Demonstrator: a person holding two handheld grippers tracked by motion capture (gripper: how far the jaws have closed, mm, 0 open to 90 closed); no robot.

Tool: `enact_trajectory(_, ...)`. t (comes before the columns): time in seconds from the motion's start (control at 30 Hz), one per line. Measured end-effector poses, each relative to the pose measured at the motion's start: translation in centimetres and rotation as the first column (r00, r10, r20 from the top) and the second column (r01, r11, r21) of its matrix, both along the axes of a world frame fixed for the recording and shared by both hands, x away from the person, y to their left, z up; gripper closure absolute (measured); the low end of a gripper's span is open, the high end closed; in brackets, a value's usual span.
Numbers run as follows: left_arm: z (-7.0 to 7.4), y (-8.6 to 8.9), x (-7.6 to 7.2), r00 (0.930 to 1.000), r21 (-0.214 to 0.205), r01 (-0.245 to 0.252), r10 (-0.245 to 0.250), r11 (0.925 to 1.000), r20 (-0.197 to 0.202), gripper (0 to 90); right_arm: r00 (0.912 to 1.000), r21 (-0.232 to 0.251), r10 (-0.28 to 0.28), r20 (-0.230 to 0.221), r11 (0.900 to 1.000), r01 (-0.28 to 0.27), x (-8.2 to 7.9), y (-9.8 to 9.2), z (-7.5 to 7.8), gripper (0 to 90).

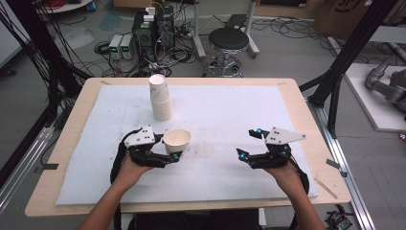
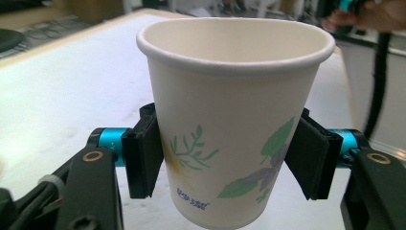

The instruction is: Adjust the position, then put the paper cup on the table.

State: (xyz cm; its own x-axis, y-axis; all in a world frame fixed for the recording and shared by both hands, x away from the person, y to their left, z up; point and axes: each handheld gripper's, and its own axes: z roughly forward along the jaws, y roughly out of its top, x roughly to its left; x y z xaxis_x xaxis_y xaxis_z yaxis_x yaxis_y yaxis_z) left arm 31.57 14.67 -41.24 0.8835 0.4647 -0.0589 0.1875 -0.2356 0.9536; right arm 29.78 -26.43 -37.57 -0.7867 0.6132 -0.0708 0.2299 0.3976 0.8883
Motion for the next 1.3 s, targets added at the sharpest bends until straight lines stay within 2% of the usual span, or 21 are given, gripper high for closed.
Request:
enact_trajectory(0.03, 0.0, 0.3, 0.0, 0.9997, -0.012, -0.020, 0.021, 0.9997, 0.011, 35.4, 0.9998, 0.016, -0.015, -0.013, 0.9998, 0.015, -0.1, -0.5, -0.4, 19.9)
enact_trajectory(0.1, -0.1, 0.8, -0.1, 0.9982, -0.031, -0.053, 0.054, 0.9981, 0.028, 35.4, 0.9997, 0.031, -0.025, -0.005, 0.9992, 0.025, -0.3, -1.2, -1.0, 19.9)
enact_trajectory(0.17, 0.0, 1.3, -0.2, 0.9966, -0.044, -0.074, 0.075, 0.9963, 0.033, 35.4, 0.9993, 0.022, -0.038, -0.002, 0.9990, 0.038, -0.2, -1.6, -0.9, 19.9)
enact_trajectory(0.23, 0.0, 1.8, -0.3, 0.9951, -0.057, -0.089, 0.092, 0.9944, 0.038, 35.4, 0.9992, 0.046, -0.040, -0.007, 0.9982, 0.040, -0.1, -1.8, -0.7, 19.6)
enact_trajectory(0.33, 0.1, 2.4, -0.4, 0.9930, -0.074, -0.108, 0.111, 0.9914, 0.041, 35.5, 0.9993, 0.049, -0.038, -0.003, 0.9981, 0.038, -0.1, -1.9, -0.6, 19.0)
enact_trajectory(0.47, 0.0, 3.0, -0.4, 0.9914, -0.078, -0.123, 0.126, 0.9892, 0.034, 35.4, 0.9992, 0.045, -0.041, 0.000, 0.9982, 0.041, 0.1, -1.8, -0.8, 19.0)
enact_trajectory(0.53, 0.0, 3.1, -0.5, 0.9903, -0.076, -0.131, 0.134, 0.9885, 0.036, 35.3, 0.9993, 0.041, -0.035, -0.012, 0.9985, 0.035, 0.1, -1.6, -0.9, 19.0)
enact_trajectory(0.77, 0.1, 3.9, -0.2, 0.9853, -0.075, -0.161, 0.165, 0.9841, 0.046, 34.2, 0.9996, 0.043, -0.025, -0.010, 0.9988, 0.025, 0.1, -1.4, -0.9, 19.0)
enact_trajectory(0.87, -0.1, 4.9, 0.1, 0.9772, -0.073, -0.204, 0.208, 0.9762, 0.043, 33.9, 0.9993, 0.043, -0.031, -0.022, 0.9986, 0.032, 0.2, -1.5, -1.4, 19.0)
enact_trajectory(1.0, -0.4, 6.4, 0.5, 0.9628, -0.066, -0.264, 0.267, 0.9621, 0.039, 33.7, 0.9991, 0.049, -0.033, -0.029, 0.9982, 0.034, 0.2, -1.6, -1.6, 19.0)
enact_trajectory(1.03, -0.5, 7.0, 0.6, 0.9556, -0.060, -0.289, 0.292, 0.9553, 0.040, 33.7, 0.9991, 0.050, -0.031, -0.028, 0.9982, 0.033, 0.2, -1.6, -1.6, 19.0)
enact_trajectory(1.13, -0.8, 8.5, 0.9, 0.9405, -0.048, -0.337, 0.339, 0.9402, 0.027, 33.7, 0.9991, 0.046, -0.031, -0.029, 0.9984, 0.032, 0.3, -1.7, -1.8, 19.0)
enact_trajectory(1.3, -1.3, 10.8, 1.1, 0.9081, -0.020, -0.418, 0.418, 0.9082, 0.015, 33.6, 0.9989, 0.043, -0.038, -0.027, 0.9983, 0.039, 0.3, -1.7, -2.0, 19.0)
